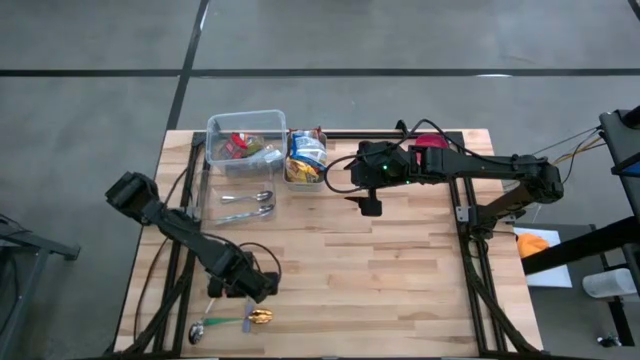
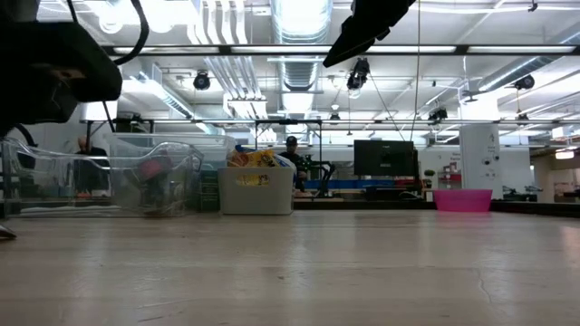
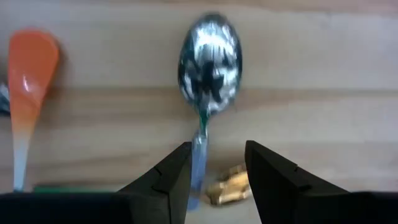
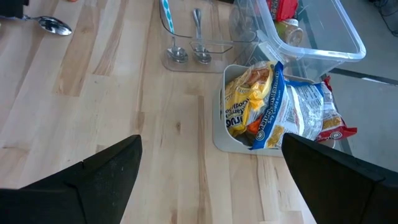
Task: Pick & Place Food Item
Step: Put the purple spoon into the transparent bin
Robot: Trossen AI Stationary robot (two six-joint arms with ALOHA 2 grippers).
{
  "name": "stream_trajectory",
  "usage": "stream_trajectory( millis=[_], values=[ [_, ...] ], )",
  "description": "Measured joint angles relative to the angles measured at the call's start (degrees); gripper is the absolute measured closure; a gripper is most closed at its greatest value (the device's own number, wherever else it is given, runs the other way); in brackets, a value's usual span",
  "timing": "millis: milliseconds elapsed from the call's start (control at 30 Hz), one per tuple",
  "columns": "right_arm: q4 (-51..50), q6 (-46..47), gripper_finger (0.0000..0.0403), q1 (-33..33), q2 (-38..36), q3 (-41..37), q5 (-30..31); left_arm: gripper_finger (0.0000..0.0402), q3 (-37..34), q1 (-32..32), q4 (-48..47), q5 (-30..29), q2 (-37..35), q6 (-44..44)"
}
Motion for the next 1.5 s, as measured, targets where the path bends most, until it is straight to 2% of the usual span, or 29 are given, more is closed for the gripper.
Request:
stream_trajectory(
  millis=[267,567,1000,1500],
  values=[
    [0.0,0.0,0.0018,0.0,0.0,0.0,0.0,0.0249,-3.0,0.0,3.6,-0.3,1.1,0.0],
    [0.0,0.0,0.0018,0.0,0.0,0.0,0.0,0.025,-4.1,-0.1,3.6,-0.5,1.1,0.2],
    [0.0,0.0,0.0018,0.0,0.0,0.0,0.0,0.0298,-4.1,-0.1,3.0,-1.8,1.1,0.7],
    [0.0,0.0,0.0018,0.0,0.0,0.0,0.0,0.03,-4.1,-0.1,3.4,-3.4,1.1,2.2]
  ],
)
